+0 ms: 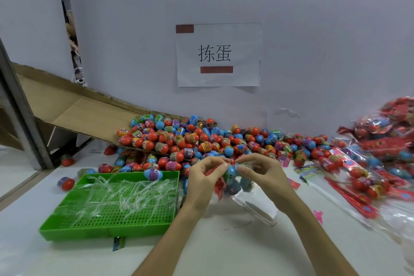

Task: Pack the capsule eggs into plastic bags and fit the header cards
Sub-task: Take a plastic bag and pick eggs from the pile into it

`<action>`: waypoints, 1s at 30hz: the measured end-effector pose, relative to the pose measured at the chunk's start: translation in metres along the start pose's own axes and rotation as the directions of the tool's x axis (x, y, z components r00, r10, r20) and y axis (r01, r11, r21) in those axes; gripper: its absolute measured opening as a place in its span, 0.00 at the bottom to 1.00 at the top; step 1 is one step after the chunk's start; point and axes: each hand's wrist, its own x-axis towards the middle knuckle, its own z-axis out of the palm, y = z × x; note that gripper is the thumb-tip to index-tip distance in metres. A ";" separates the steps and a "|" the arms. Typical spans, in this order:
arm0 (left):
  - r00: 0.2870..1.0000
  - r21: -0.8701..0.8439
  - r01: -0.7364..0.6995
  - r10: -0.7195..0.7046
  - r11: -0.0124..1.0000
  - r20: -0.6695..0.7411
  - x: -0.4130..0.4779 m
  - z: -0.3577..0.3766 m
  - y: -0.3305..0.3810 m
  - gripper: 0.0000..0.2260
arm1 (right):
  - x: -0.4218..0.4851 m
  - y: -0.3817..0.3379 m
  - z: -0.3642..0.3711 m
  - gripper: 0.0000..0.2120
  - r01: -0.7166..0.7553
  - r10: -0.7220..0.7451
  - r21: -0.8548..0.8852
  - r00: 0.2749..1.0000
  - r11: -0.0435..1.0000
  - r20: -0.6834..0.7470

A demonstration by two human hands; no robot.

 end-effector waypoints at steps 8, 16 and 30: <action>0.997 -0.021 -0.012 0.014 1.000 0.081 -0.005 0.006 0.003 0.06 | -0.001 -0.007 0.000 0.09 -0.013 0.013 0.018 1.000 1.000 0.011; 0.984 0.001 -0.057 0.056 0.998 0.171 -0.007 0.005 0.009 0.05 | 0.001 -0.003 0.002 0.12 -0.088 0.089 0.044 0.996 0.995 -0.021; 0.985 0.133 -0.138 0.122 0.982 0.119 -0.008 0.004 0.011 0.10 | 0.007 0.005 -0.014 0.09 -0.362 0.313 0.239 0.924 0.901 0.221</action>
